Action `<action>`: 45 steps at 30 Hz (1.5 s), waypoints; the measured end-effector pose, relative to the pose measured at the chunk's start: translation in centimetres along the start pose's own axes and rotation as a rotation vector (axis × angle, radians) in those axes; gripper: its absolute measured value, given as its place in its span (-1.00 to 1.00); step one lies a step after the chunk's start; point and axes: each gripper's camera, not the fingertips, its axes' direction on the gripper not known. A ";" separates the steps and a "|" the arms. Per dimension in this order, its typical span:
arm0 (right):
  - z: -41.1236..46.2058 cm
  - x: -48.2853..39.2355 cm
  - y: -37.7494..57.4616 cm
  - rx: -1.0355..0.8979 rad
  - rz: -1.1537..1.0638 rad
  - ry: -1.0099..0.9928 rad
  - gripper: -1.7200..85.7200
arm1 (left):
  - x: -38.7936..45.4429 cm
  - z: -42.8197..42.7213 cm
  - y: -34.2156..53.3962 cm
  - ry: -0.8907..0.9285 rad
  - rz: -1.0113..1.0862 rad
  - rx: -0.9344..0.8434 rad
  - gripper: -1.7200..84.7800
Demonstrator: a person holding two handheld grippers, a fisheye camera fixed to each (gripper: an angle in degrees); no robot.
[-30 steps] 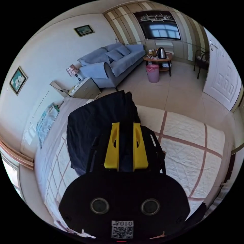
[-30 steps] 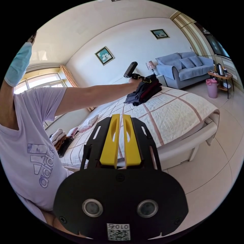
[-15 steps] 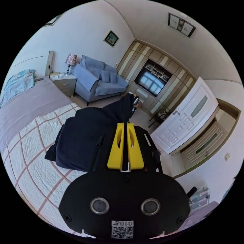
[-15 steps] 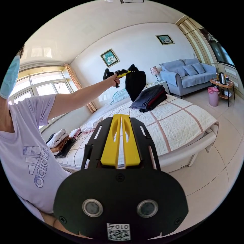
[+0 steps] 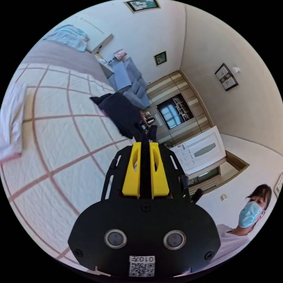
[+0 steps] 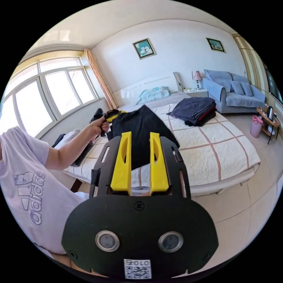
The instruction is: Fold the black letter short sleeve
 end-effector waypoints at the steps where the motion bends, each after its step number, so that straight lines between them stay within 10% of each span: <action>1: 1.4 -0.8 -0.2 -0.046 -0.018 0.008 -0.74 | -1.5 -1.0 2.0 -0.026 -0.023 0.030 -0.91; 16: 21.8 -11.8 -0.8 -0.440 -0.262 -0.151 -0.67 | -2.8 -3.4 16.3 -0.489 0.188 -0.133 -0.76; 28: 20.4 -11.6 -0.7 -0.405 -0.196 -0.011 -0.61 | -2.2 -2.7 15.0 -0.387 0.242 -0.055 -0.94; 36: 19.0 -11.9 -3.0 -0.262 -0.150 0.125 -0.70 | 7.0 -1.3 15.9 0.021 0.467 -0.085 -0.94; 45: 5.3 1.4 -1.8 -0.027 0.211 0.147 -0.83 | 1.7 -5.1 15.3 -0.451 0.417 -0.155 -0.77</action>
